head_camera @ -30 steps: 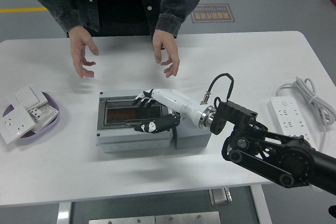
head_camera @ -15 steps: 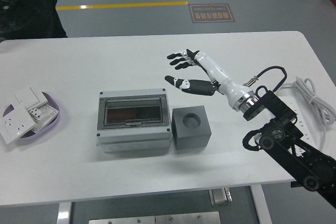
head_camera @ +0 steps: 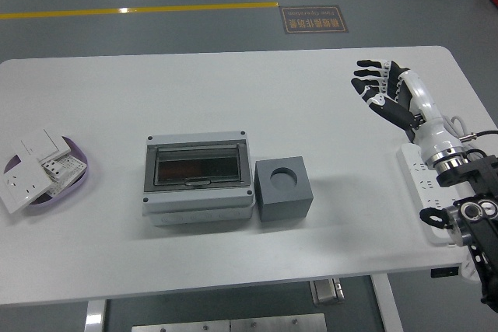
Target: Pick up the cylinder from the cube,place it in the box,flap close box
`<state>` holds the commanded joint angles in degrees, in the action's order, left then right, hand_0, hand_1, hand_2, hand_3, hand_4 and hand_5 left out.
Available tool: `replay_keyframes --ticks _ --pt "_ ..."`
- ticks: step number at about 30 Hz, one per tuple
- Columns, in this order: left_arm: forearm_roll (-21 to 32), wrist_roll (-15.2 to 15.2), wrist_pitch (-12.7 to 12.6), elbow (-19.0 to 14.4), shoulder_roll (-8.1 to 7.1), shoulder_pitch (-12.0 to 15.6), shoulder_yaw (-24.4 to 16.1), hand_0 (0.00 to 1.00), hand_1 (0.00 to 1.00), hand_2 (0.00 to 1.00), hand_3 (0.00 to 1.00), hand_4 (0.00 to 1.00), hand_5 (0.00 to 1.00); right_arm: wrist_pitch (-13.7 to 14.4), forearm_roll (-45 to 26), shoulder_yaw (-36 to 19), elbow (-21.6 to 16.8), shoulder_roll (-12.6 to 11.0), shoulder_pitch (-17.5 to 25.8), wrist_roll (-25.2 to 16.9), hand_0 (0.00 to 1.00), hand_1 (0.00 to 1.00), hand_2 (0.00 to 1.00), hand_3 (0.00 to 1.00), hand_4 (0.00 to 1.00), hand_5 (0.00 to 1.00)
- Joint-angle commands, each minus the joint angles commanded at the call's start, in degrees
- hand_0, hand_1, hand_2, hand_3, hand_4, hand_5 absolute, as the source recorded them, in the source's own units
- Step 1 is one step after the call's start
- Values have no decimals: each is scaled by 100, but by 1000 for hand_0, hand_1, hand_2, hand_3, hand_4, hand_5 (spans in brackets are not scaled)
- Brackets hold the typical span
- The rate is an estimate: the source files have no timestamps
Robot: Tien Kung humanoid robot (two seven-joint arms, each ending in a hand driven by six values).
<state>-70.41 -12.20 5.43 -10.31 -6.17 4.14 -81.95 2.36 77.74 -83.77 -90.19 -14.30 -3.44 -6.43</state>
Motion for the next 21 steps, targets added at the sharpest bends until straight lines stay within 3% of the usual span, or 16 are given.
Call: replay_keyframes --ticks 7,8,21 --pt "-16 -13 -2 0 -14 -12 -36 636 671 659 701 753 318 -12 -108 -533 9 -9 60 -73 697 680 710 711 790 410" --pt "-16 -12 -2 0 -19 -16 -38 637 671 660 701 753 317 -12 -110 -570 14 -6 60 -72 742 699 728 734 809 396" --pt "-43 -6 5 0 -24 -76 -60 637 670 658 701 754 318 -32 -72 -784 148 4 55 -10 748 698 728 729 800 402"
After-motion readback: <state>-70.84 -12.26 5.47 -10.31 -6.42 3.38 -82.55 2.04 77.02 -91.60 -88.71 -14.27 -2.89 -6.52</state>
